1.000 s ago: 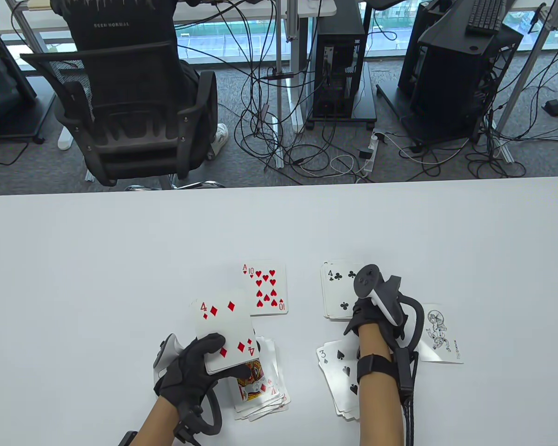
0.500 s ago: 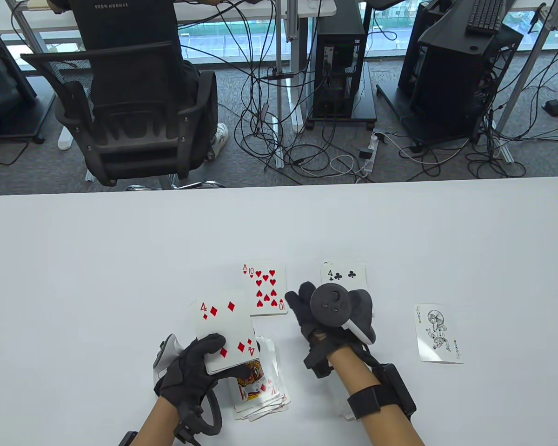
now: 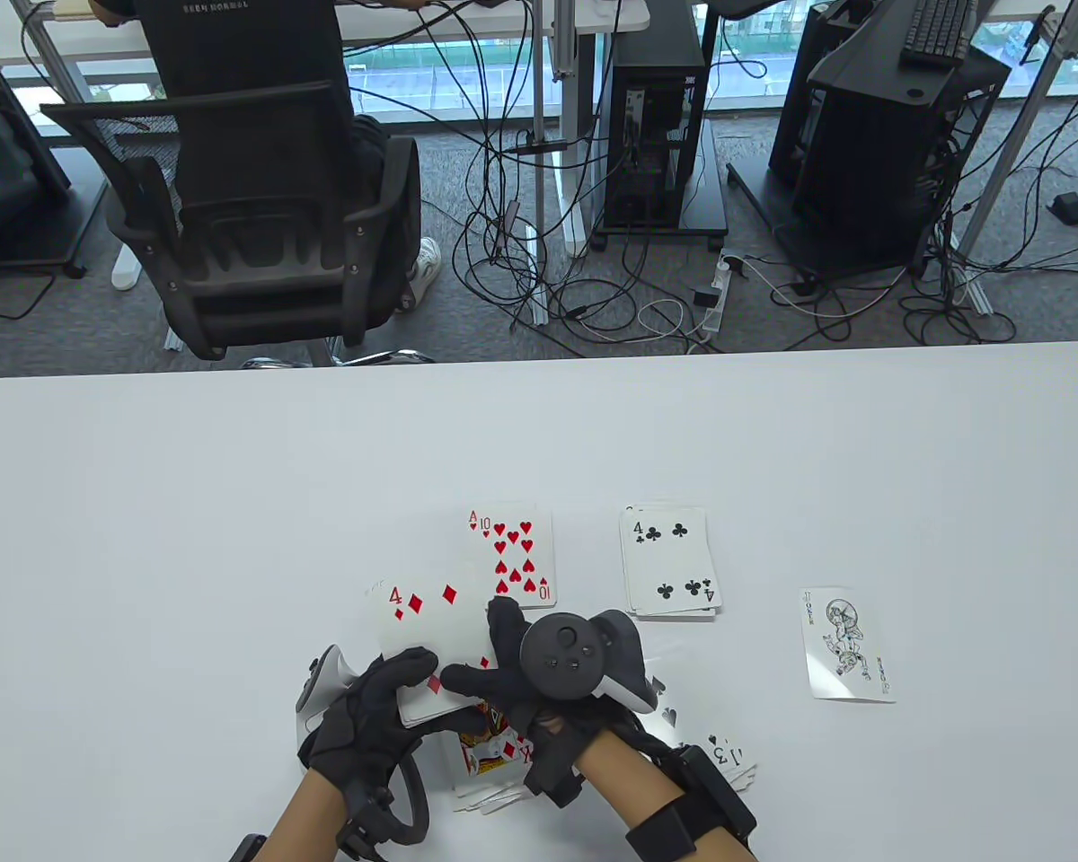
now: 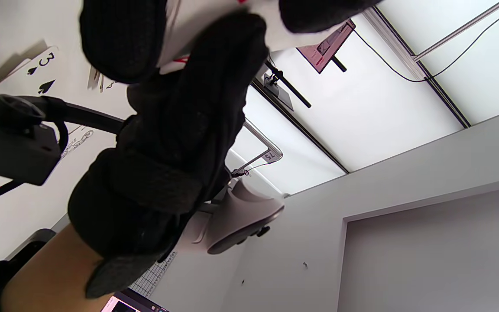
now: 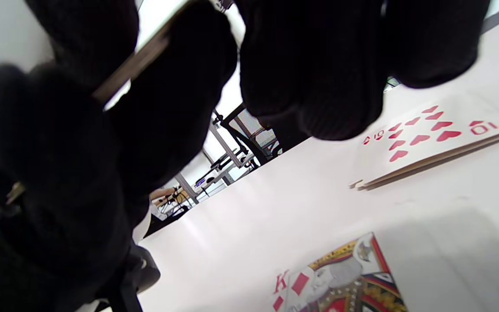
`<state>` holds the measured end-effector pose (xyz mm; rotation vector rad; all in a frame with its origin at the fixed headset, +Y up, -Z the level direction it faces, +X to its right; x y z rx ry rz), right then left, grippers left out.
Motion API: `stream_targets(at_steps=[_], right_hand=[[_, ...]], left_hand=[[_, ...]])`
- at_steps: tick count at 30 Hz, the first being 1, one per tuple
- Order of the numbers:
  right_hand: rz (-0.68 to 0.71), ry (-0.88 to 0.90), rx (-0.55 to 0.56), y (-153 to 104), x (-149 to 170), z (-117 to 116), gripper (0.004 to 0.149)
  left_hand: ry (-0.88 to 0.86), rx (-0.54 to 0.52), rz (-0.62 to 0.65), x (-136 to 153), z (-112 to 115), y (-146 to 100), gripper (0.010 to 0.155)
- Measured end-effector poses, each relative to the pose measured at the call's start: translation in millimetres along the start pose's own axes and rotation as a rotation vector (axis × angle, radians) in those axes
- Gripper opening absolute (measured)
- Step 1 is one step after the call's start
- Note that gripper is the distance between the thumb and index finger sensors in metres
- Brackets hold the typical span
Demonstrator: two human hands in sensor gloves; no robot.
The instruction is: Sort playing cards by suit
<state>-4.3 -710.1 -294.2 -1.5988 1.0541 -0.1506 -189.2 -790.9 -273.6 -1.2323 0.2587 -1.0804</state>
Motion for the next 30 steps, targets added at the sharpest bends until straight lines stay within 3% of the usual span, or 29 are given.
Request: stream_targets(at_steps=[14, 24, 28, 30], right_hand=[[-0.020, 0.122, 0.272, -24.4, 24.5, 20.6, 0.049], [-0.102, 0.267, 0.463, -54.8, 55.1, 42.9, 0.045], [-0.111, 0.236, 0.381, -51.1, 52.8, 36.7, 0.045], [-0.143, 0.209, 0.236, -46.1, 49.7, 22.6, 0.046]], left_hand=[[-0.005, 0.021, -0.002, 0.8, 1.9, 0.6, 0.051], [-0.033, 0.010, 0.017, -1.3, 1.6, 0.7, 0.051], [-0.042, -0.018, 0.046, -6.7, -3.4, -1.1, 0.051], [-0.046, -0.033, 0.061, -9.5, -6.3, -2.2, 0.051]])
Point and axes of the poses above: the tracker on the back of each hand, its own x axis roughly to the little-finger side, its own y axis roughly from the wrist to the fingertips, z = x × y, the point moved 1 cm from there along y, roughly from the wrist to the fingertips, and after that the axes turned 8 degrees about -x, right-handed, at the moved point
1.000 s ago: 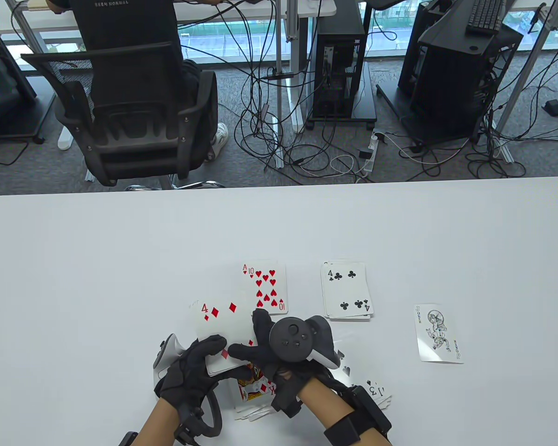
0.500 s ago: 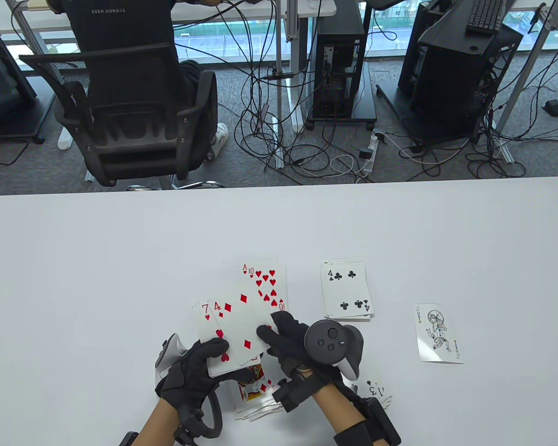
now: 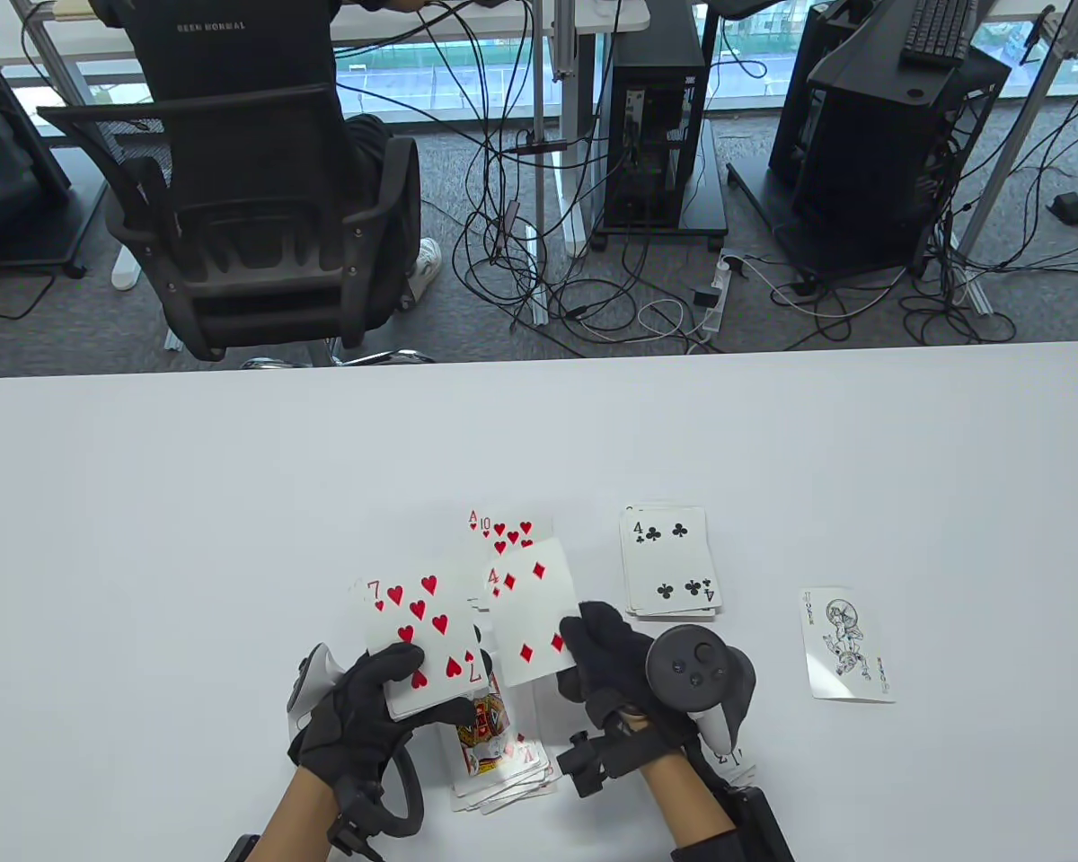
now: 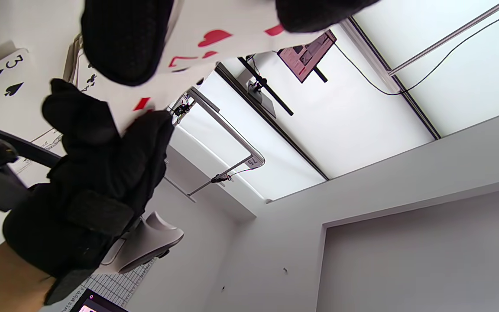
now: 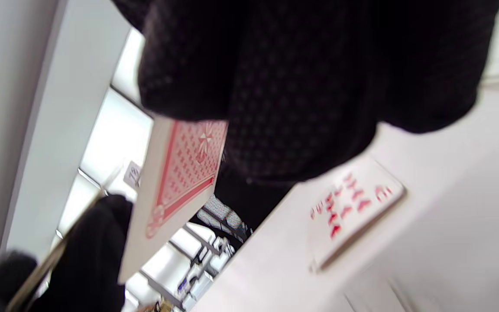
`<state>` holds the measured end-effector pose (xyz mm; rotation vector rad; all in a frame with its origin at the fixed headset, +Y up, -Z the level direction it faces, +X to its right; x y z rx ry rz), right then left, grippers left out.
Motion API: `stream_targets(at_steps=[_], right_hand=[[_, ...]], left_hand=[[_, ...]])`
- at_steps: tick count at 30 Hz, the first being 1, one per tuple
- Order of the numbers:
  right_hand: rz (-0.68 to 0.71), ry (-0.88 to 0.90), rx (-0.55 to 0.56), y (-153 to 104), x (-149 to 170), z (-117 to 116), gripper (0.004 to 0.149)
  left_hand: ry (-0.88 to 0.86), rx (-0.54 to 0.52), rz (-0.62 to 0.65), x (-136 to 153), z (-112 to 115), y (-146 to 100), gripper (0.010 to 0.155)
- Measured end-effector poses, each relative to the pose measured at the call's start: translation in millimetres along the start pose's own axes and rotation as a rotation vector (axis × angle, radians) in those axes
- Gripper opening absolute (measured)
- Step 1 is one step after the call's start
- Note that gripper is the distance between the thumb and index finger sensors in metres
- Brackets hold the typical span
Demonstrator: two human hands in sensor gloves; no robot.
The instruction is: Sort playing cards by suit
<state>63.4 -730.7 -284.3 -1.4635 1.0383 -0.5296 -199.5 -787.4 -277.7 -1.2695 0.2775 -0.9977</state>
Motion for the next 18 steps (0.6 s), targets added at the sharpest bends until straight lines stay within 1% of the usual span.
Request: stream_targets(at_steps=[3, 6, 7, 8, 9, 10, 12, 18], right_hand=[[-0.044, -0.042, -0.136, -1.4, 1.3, -28.4, 0.048], [-0.083, -0.101, -0.252, -3.7, 1.1, -49.8, 0.051], [-0.115, -0.173, -0.305, -5.4, -0.1, -57.7, 0.052], [-0.128, -0.240, -0.333, -6.4, -1.1, -62.2, 0.053], [-0.138, -0.343, -0.364, -7.7, -2.8, -67.8, 0.054], [-0.148, -0.427, -0.390, -8.9, -4.2, -72.0, 0.055], [-0.160, -0.513, -0.427, -10.1, -6.1, -78.3, 0.056], [-0.205, -0.657, -0.505, -11.9, -4.3, -87.4, 0.058]], left_hand=[[-0.010, -0.014, 0.018, -3.6, -2.8, -1.1, 0.051], [-0.002, -0.017, 0.020, -4.3, -3.5, -1.3, 0.051], [-0.002, -0.017, 0.019, -3.9, -3.4, -1.2, 0.051], [-0.005, -0.016, 0.017, -3.6, -3.6, -1.3, 0.051], [-0.009, -0.017, 0.014, -2.9, -3.6, -1.1, 0.051], [-0.009, -0.017, 0.010, -2.4, -3.7, -1.1, 0.051], [-0.007, -0.016, 0.004, -1.5, -3.7, -0.9, 0.051], [-0.007, -0.014, -0.002, -1.1, -3.9, -1.3, 0.051]])
Point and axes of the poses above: the tracker on the back of each hand, its own x axis roughly to the little-finger side, its own y axis roughly from the wrist to the fingertips, z = x × y, the point moved 1 cm from there along y, roughly from the wrist to the fingertips, and after that the axes turned 8 degrees about -x, right-handed, at the moved point
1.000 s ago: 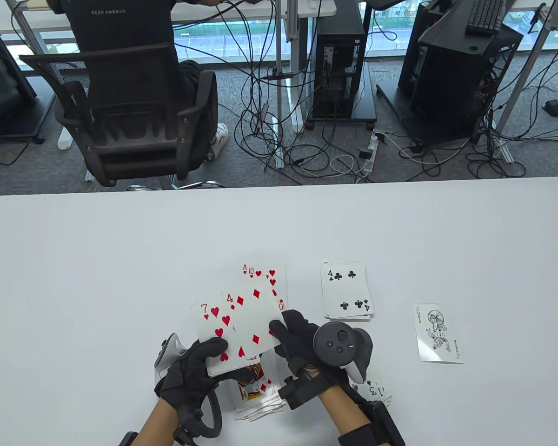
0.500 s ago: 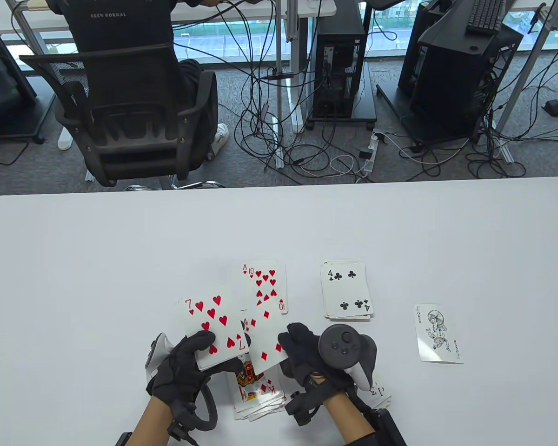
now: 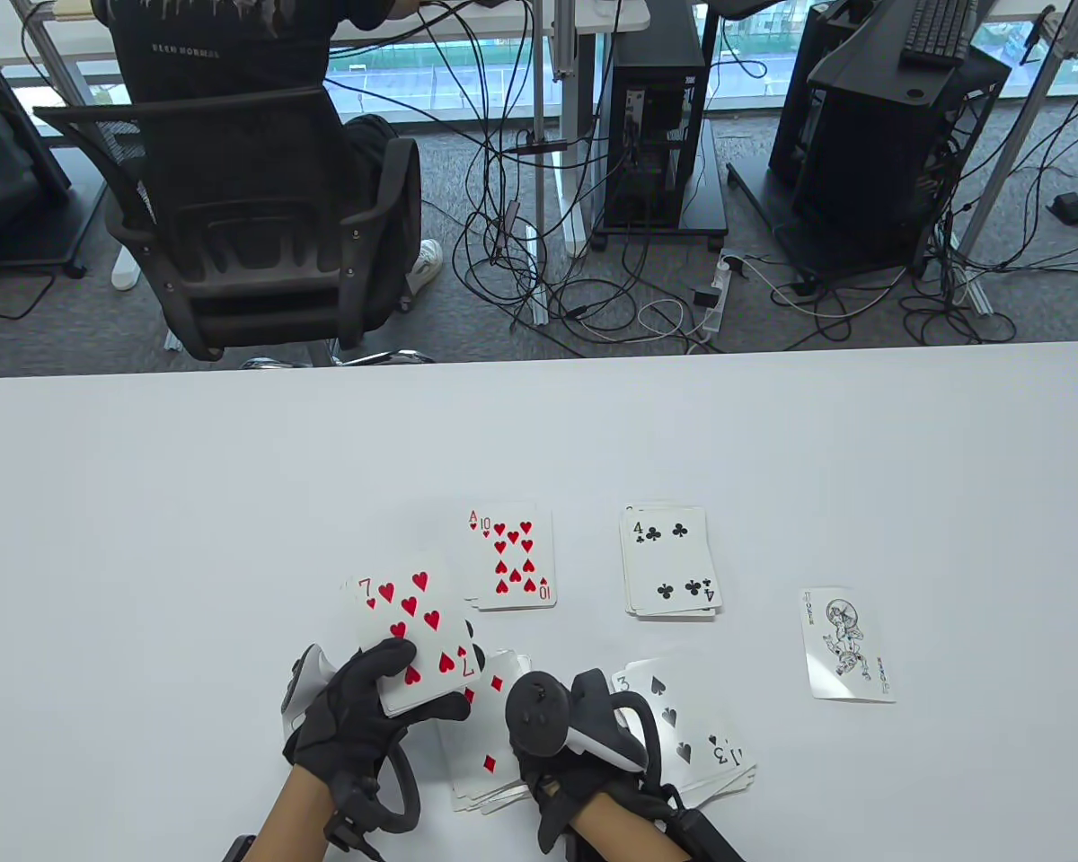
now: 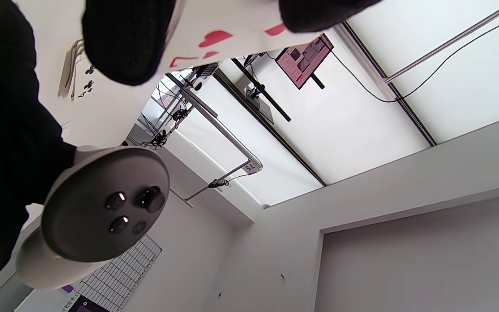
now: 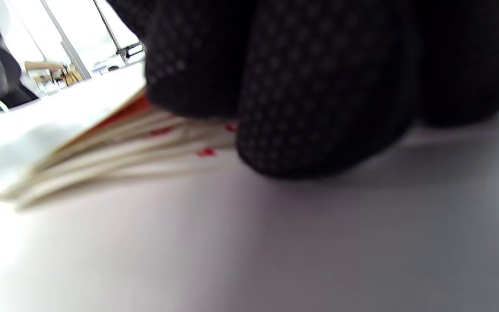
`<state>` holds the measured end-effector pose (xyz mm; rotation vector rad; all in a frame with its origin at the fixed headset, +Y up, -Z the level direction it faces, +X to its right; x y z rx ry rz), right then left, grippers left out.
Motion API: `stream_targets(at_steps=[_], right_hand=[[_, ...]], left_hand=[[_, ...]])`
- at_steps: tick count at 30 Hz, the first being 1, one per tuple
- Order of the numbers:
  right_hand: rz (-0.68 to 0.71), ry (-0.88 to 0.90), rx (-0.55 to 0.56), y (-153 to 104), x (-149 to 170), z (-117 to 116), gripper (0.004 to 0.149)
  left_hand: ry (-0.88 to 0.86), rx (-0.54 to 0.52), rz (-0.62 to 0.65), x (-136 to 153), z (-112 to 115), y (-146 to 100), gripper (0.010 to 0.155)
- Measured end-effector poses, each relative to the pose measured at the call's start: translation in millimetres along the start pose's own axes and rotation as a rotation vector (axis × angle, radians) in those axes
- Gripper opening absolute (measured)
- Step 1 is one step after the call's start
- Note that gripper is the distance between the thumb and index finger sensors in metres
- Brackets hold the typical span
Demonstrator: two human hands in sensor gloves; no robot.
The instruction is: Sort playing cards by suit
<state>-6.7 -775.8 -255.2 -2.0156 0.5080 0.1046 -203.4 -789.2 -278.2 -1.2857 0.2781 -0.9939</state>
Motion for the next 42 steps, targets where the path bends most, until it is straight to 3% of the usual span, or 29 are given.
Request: stream_targets(at_steps=[10, 16, 25, 29, 32, 39, 42], right_hand=[[-0.019, -0.102, 0.023, -0.6, -5.7, -2.8, 0.061], [-0.011, -0.021, 0.034, -3.2, 0.0, 5.3, 0.061], [0.158, 0.248, 0.443, -25.9, 14.2, 44.6, 0.056], [0.239, 0.352, 0.549, -35.1, 14.5, 52.7, 0.055], [0.278, 0.369, 0.546, -36.5, 10.6, 51.1, 0.060], [0.314, 0.283, 0.468, -31.1, 0.2, 40.1, 0.086], [0.302, 0.275, 0.478, -30.1, 2.2, 39.2, 0.087]], left_hand=[[0.003, -0.001, -0.015, 1.7, 1.2, -0.4, 0.052], [0.008, 0.003, -0.020, 2.7, 2.0, -0.3, 0.052], [0.027, 0.026, -0.042, 7.1, 5.1, 0.9, 0.051], [0.046, 0.045, -0.069, 13.6, 9.6, 2.4, 0.052], [0.054, 0.061, -0.093, 19.7, 13.2, 3.5, 0.052], [0.073, 0.096, -0.129, 27.6, 19.9, 5.1, 0.052], [0.090, 0.107, -0.134, 27.7, 21.2, 5.4, 0.052]])
Point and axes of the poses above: the tracker on the back of each hand, its own x axis roughly to the little-finger side, its own y axis roughly from the wrist to the fingertips, z = x × y, the point moved 1 cm from there along y, roughly from the wrist to the fingertips, and after that the axes turned 8 degrees about -x, right-handed, at the moved point
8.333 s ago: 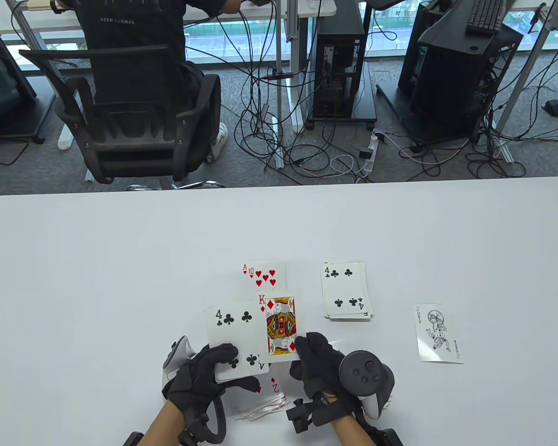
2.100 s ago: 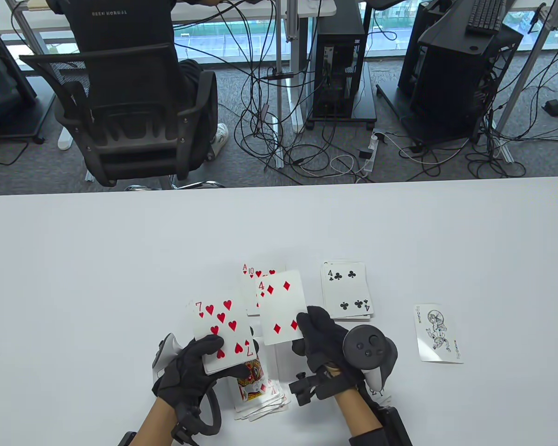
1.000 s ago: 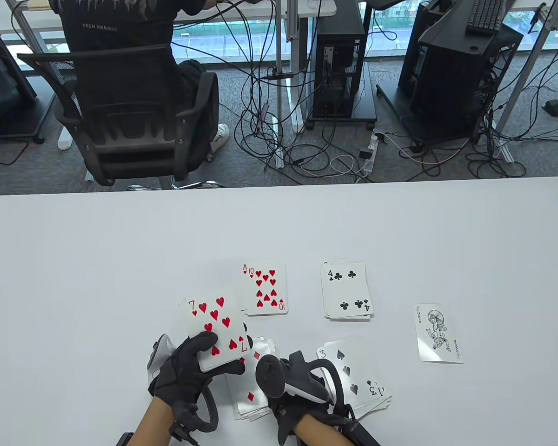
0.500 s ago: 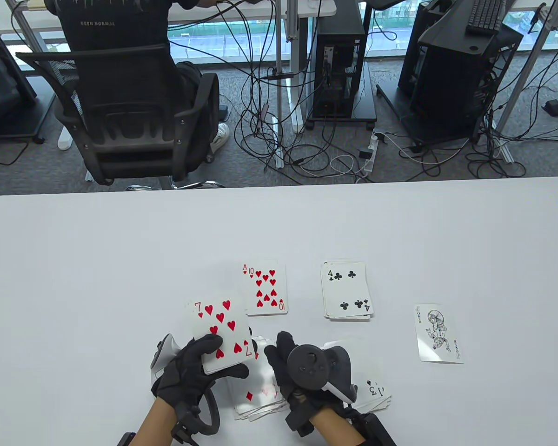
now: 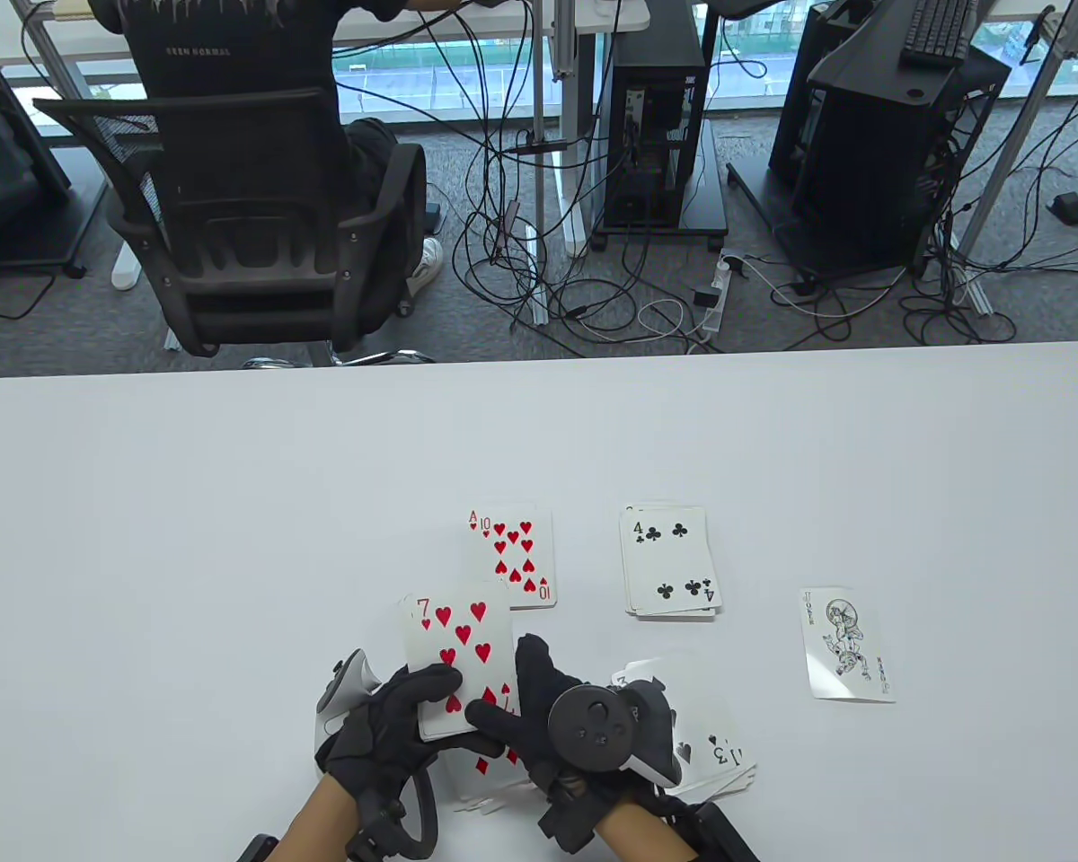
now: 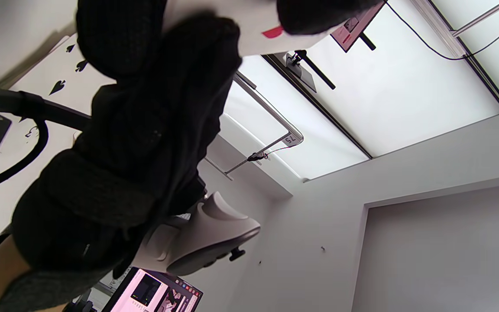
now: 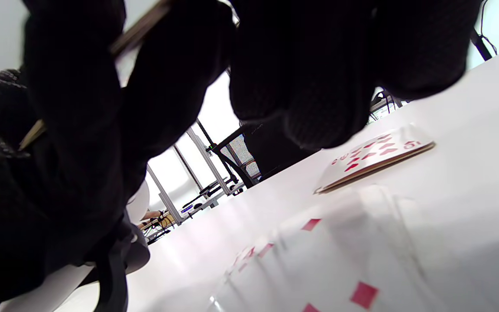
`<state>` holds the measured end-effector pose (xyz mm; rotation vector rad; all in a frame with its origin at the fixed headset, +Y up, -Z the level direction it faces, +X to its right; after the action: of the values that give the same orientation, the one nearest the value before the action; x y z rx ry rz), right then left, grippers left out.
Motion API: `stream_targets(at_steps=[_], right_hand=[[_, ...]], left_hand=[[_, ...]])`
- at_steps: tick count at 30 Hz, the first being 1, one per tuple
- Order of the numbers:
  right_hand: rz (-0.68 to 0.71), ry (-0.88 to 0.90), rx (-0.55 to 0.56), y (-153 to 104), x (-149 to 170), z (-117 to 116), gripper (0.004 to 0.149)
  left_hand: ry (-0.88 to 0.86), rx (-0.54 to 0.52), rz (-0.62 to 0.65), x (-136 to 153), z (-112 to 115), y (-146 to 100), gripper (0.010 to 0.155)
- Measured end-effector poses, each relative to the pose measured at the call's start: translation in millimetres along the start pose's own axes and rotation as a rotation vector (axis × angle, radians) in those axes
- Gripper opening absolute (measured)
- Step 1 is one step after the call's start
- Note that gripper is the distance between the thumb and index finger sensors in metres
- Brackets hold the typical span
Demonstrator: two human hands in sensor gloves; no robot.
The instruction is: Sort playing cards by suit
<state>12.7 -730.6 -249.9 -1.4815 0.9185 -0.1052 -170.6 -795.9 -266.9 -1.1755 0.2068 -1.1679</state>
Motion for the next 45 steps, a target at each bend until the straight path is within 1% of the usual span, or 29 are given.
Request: stream_targets(at_steps=[7, 12, 16, 19, 24, 30, 36, 40, 42, 45], right_hand=[[-0.051, 0.130, 0.086, -0.6, 11.8, 10.1, 0.072], [-0.068, 0.167, 0.122, -1.5, 16.4, 14.4, 0.063], [-0.076, 0.185, 0.142, -1.6, 19.4, 18.0, 0.050], [-0.082, 0.195, 0.158, -1.9, 21.7, 21.1, 0.044], [-0.100, 0.197, 0.174, -2.6, 26.4, 24.1, 0.041], [-0.140, 0.225, 0.219, -4.9, 37.0, 32.3, 0.039], [-0.176, 0.342, 0.299, -8.6, 50.1, 48.9, 0.039], [-0.207, 0.380, 0.343, -11.5, 59.7, 59.7, 0.039], [-0.229, 0.382, 0.347, -10.3, 63.5, 62.1, 0.039], [-0.274, 0.388, 0.324, -0.8, 69.0, 60.3, 0.040]], left_hand=[[0.019, 0.003, 0.005, -1.7, -1.3, 0.2, 0.052], [0.022, 0.003, 0.001, -2.0, -1.5, 0.0, 0.052], [0.028, -0.005, -0.004, -2.2, -1.7, -0.4, 0.052], [0.021, -0.007, -0.002, -2.6, -1.3, -0.4, 0.051], [0.003, -0.015, 0.008, -4.3, -1.7, -1.0, 0.051], [-0.027, -0.040, 0.054, -13.5, -7.7, -3.9, 0.051], [-0.057, -0.089, 0.113, -25.6, -18.1, -9.9, 0.051], [-0.068, -0.116, 0.152, -33.2, -24.1, -13.8, 0.051], [-0.071, -0.125, 0.167, -36.3, -26.1, -15.4, 0.051], [-0.075, -0.137, 0.182, -39.3, -28.7, -17.2, 0.051]])
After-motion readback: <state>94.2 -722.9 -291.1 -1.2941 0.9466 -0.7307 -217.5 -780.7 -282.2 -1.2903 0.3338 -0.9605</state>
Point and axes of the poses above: the tracker on the back of each hand, its own x axis roughly to the little-finger side, its own y axis roughly from the wrist to the fingertips, z = x × y, the point moved 1 cm from there along y, roughly from the wrist to the fingertips, and after that the axes turned 8 degrees about -x, right-handed, at the moved point
